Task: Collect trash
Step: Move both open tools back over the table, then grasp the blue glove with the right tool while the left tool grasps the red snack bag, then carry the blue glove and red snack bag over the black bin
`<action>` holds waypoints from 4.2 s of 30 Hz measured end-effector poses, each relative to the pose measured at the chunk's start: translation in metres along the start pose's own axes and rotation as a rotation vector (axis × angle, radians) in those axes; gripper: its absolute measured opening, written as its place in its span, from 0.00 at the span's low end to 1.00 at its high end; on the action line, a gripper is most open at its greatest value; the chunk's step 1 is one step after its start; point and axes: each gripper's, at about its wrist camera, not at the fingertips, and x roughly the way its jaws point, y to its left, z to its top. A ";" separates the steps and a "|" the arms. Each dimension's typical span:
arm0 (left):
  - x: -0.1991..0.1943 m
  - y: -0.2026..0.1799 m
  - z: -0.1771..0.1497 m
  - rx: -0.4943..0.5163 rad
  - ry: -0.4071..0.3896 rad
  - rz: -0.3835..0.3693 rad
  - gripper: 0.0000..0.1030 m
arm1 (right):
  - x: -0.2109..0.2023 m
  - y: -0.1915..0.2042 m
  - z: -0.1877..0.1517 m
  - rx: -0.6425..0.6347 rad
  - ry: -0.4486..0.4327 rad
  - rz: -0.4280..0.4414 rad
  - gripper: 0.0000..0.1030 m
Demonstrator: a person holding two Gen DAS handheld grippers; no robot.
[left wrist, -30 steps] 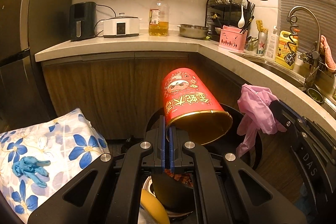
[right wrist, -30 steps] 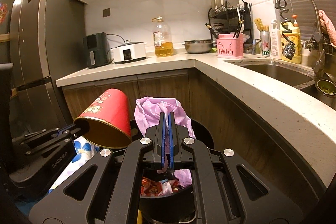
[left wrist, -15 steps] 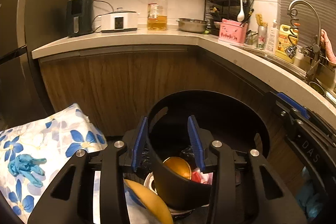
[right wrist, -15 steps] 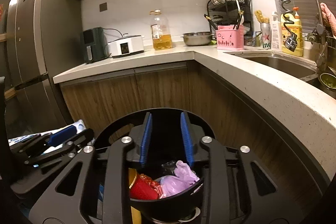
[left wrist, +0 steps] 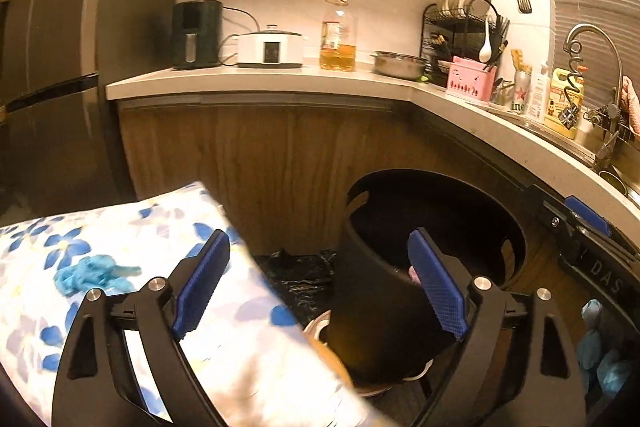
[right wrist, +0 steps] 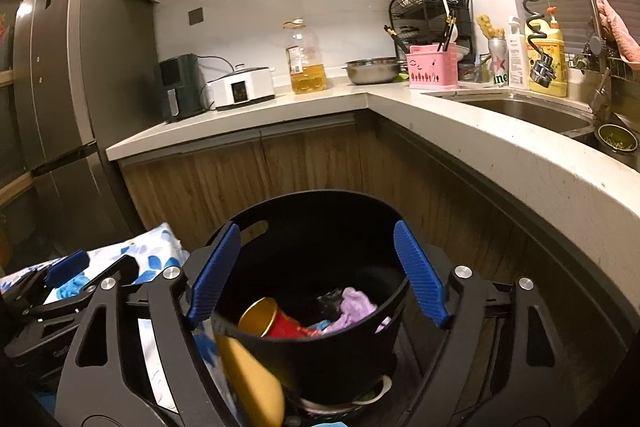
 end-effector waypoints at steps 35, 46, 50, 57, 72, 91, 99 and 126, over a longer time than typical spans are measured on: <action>-0.164 0.229 -0.063 -0.219 -0.105 0.484 0.94 | -0.033 0.224 -0.068 -0.147 0.083 0.325 0.84; -0.201 0.306 -0.072 -0.287 -0.132 0.648 0.94 | 0.006 0.313 -0.092 -0.248 0.128 0.361 0.84; -0.210 0.332 -0.074 -0.297 -0.143 0.699 0.94 | 0.031 0.333 -0.098 -0.260 0.155 0.341 0.84; -0.225 0.380 -0.074 -0.348 -0.174 0.771 0.94 | 0.068 0.353 -0.098 -0.247 0.216 0.313 0.84; -0.218 0.451 -0.088 -0.472 -0.125 0.762 0.94 | 0.103 0.381 -0.127 -0.355 0.358 0.311 0.20; -0.190 0.483 -0.101 -0.581 -0.015 0.605 0.58 | 0.036 0.367 -0.103 -0.337 0.176 0.396 0.10; -0.178 0.485 -0.105 -0.587 0.027 0.564 0.15 | 0.025 0.364 -0.102 -0.334 0.159 0.409 0.09; -0.185 0.322 -0.052 -0.313 -0.087 0.439 0.00 | -0.051 0.294 -0.065 -0.254 0.053 0.474 0.09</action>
